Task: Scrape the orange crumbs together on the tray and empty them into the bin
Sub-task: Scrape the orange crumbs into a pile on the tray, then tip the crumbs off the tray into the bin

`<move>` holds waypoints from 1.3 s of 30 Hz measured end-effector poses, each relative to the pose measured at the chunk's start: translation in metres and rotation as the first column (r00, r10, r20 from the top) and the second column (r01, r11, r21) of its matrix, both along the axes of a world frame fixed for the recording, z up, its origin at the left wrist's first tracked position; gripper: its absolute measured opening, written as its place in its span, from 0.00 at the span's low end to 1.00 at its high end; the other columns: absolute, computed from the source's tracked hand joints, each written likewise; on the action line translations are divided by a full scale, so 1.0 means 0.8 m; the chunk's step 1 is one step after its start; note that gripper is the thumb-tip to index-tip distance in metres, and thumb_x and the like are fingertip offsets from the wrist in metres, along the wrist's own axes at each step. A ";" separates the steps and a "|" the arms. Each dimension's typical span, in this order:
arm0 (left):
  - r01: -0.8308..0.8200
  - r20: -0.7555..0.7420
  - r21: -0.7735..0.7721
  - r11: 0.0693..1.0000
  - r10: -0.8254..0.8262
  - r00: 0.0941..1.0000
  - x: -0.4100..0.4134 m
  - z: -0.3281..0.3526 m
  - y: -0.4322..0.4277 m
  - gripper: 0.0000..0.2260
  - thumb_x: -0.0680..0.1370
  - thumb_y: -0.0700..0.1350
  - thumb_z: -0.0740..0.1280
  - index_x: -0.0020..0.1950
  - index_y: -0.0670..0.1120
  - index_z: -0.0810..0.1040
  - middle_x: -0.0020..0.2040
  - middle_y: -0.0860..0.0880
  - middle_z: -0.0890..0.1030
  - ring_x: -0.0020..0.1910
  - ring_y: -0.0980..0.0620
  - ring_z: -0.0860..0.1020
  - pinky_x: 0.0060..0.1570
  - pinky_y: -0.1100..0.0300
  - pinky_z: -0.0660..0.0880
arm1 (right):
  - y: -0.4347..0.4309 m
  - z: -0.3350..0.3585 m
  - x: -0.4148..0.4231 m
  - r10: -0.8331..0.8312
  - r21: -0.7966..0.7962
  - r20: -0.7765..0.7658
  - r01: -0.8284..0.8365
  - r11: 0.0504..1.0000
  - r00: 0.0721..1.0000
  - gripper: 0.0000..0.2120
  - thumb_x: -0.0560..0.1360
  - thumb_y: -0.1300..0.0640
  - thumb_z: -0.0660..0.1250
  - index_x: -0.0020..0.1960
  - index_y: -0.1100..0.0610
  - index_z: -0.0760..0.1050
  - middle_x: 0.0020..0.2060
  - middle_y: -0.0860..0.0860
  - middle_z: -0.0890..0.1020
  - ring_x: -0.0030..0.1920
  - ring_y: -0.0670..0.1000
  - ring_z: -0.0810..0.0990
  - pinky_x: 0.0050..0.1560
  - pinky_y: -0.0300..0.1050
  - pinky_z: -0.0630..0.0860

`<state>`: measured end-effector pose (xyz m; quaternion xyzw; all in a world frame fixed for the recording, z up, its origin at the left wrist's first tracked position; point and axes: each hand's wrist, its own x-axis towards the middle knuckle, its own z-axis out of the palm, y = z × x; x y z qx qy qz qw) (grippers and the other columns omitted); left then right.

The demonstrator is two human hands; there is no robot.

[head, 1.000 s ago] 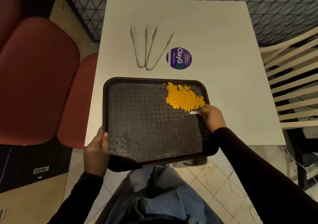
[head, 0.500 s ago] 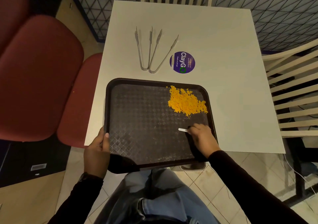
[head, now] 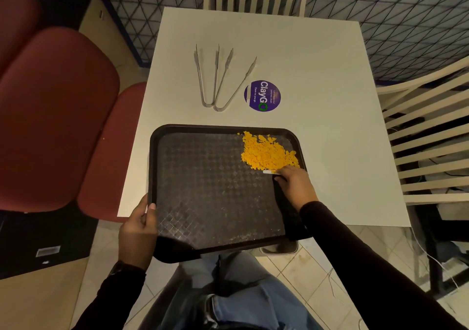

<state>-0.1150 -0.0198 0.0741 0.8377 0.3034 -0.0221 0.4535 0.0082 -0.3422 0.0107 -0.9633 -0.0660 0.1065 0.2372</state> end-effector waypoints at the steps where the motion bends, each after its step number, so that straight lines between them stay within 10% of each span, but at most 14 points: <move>1: -0.014 -0.011 -0.012 1.000 0.014 1.000 -0.003 -0.002 -0.001 0.17 0.80 0.45 0.58 0.67 0.44 0.71 0.56 0.40 0.80 0.57 0.44 0.77 0.62 0.45 0.72 | 0.001 0.004 -0.007 -0.006 -0.002 0.016 0.006 1.000 1.000 0.07 0.75 0.61 0.65 0.47 0.61 0.82 0.42 0.57 0.83 0.44 0.57 0.79 0.50 0.52 0.76; 12: -0.004 -0.031 -0.225 0.974 -0.003 1.000 -0.051 0.004 -0.048 0.13 0.79 0.46 0.60 0.60 0.43 0.76 0.48 0.48 0.79 0.51 0.48 0.77 0.51 0.56 0.70 | 0.022 0.022 -0.121 -0.243 0.087 -0.010 0.243 0.966 0.970 0.15 0.76 0.51 0.65 0.33 0.56 0.74 0.32 0.51 0.77 0.37 0.52 0.75 0.43 0.50 0.71; 18: 0.086 -0.064 -0.386 0.918 -0.119 0.991 -0.107 0.004 -0.082 0.11 0.79 0.45 0.61 0.58 0.41 0.74 0.30 0.40 0.73 0.24 0.54 0.65 0.22 0.64 0.64 | 0.022 0.023 -0.200 -0.234 0.051 0.043 0.232 0.971 0.971 0.13 0.77 0.56 0.62 0.59 0.51 0.78 0.64 0.53 0.76 0.66 0.58 0.69 0.68 0.57 0.63; 21: 0.120 -0.093 -0.465 0.877 -0.183 0.979 -0.142 0.000 -0.103 0.11 0.79 0.43 0.61 0.59 0.40 0.71 0.26 0.49 0.64 0.20 0.55 0.61 0.20 0.69 0.57 | 0.022 0.037 -0.254 -0.365 -0.078 -0.016 0.363 0.929 0.931 0.17 0.78 0.47 0.58 0.66 0.49 0.72 0.75 0.54 0.59 0.74 0.60 0.52 0.72 0.62 0.47; 25: 0.138 -0.142 -0.535 0.834 -0.250 0.958 -0.193 -0.008 -0.130 0.15 0.78 0.44 0.63 0.60 0.36 0.68 0.28 0.48 0.65 0.18 0.56 0.63 0.19 0.67 0.59 | 0.012 0.041 -0.338 -0.545 0.044 -0.138 0.555 0.831 0.827 0.29 0.75 0.49 0.64 0.73 0.52 0.59 0.76 0.58 0.49 0.74 0.63 0.50 0.73 0.60 0.52; 32: 0.162 -0.131 -0.671 0.724 -0.331 0.934 -0.305 0.004 -0.165 0.16 0.78 0.42 0.63 0.64 0.42 0.65 0.29 0.49 0.71 0.19 0.57 0.61 0.19 0.66 0.60 | -0.017 0.056 -0.444 -0.548 0.606 -0.495 0.720 0.337 0.674 0.32 0.76 0.67 0.60 0.75 0.51 0.51 0.66 0.54 0.70 0.65 0.56 0.71 0.67 0.56 0.68; 36: 0.140 -0.153 -0.705 0.695 -0.342 0.927 -0.341 0.004 -0.191 0.17 0.78 0.44 0.63 0.65 0.44 0.63 0.37 0.45 0.77 0.20 0.56 0.63 0.20 0.65 0.64 | -0.037 0.042 -0.468 -0.524 0.603 -0.674 0.797 0.015 0.521 0.26 0.78 0.68 0.56 0.71 0.48 0.57 0.60 0.56 0.75 0.58 0.59 0.76 0.59 0.60 0.75; 39: 0.048 -0.211 -0.720 0.692 -0.285 0.935 -0.358 -0.007 -0.212 0.16 0.79 0.46 0.61 0.65 0.42 0.65 0.41 0.43 0.76 0.21 0.55 0.68 0.19 0.65 0.67 | -0.058 0.034 -0.478 -0.448 0.538 -0.759 0.842 -0.025 0.472 0.16 0.80 0.63 0.53 0.67 0.56 0.66 0.57 0.57 0.79 0.55 0.59 0.79 0.53 0.57 0.78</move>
